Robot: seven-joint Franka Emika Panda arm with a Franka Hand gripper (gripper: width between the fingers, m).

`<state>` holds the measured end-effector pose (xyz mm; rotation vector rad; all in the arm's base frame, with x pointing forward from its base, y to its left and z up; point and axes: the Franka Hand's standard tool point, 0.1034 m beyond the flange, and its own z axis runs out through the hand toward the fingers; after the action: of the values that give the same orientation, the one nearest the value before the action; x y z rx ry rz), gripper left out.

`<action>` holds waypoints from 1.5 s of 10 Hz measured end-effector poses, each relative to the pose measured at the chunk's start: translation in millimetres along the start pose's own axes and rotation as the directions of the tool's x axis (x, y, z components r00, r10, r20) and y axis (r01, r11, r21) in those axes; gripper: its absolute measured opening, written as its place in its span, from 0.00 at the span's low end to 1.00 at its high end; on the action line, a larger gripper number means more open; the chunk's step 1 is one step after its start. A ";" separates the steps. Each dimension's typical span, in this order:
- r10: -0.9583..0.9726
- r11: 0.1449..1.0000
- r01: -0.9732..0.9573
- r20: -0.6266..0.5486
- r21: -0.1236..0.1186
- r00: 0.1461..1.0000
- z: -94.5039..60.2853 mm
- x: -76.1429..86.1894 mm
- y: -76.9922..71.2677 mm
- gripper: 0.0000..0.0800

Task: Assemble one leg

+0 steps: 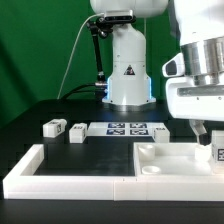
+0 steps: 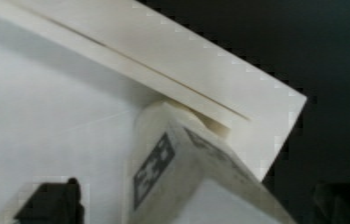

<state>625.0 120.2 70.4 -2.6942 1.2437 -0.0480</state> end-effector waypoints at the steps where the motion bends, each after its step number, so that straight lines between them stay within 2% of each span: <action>1: -0.108 0.994 0.108 0.004 -0.028 0.994 0.4 -1.9 -3.8 0.81; 2: -0.210 0.976 0.210 0.015 -0.057 0.978 1.7 -3.7 -4.7 0.81; 3: -0.338 0.939 0.339 0.023 -0.066 0.941 1.5 -0.8 -4.1 0.81; 5: -0.499 0.864 0.500 0.029 -0.069 0.866 -0.5 9.5 1.1 0.81; 7: -0.604 0.794 0.604 0.028 -0.068 0.796 -0.7 11.5 1.3 0.81; 8: -0.615 0.785 0.616 0.029 -0.067 0.788 -0.7 11.5 1.3 0.81; 9: -0.614 0.786 0.614 0.029 -0.067 0.789 -0.6 11.4 1.3 0.64; 10: -0.614 0.786 0.614 0.029 -0.067 0.789 -0.6 11.5 1.3 0.64; 11: -0.605 0.793 0.605 0.028 -0.066 0.796 -0.6 11.3 1.2 0.43; 12: -0.580 0.812 0.580 0.026 -0.067 0.814 -0.6 11.3 1.2 0.36; 14: -0.565 0.822 0.565 0.025 -0.067 0.825 -0.6 11.2 1.1 0.36; 15: -0.475 0.877 0.475 0.018 -0.069 0.880 -0.5 11.1 1.2 0.36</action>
Offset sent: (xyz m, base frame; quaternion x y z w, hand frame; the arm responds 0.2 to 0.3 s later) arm 0.0078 -0.0175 -0.0015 -0.0186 -0.0162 -0.2171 0.9758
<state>631.3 111.0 70.2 -2.9930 0.5582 -0.0660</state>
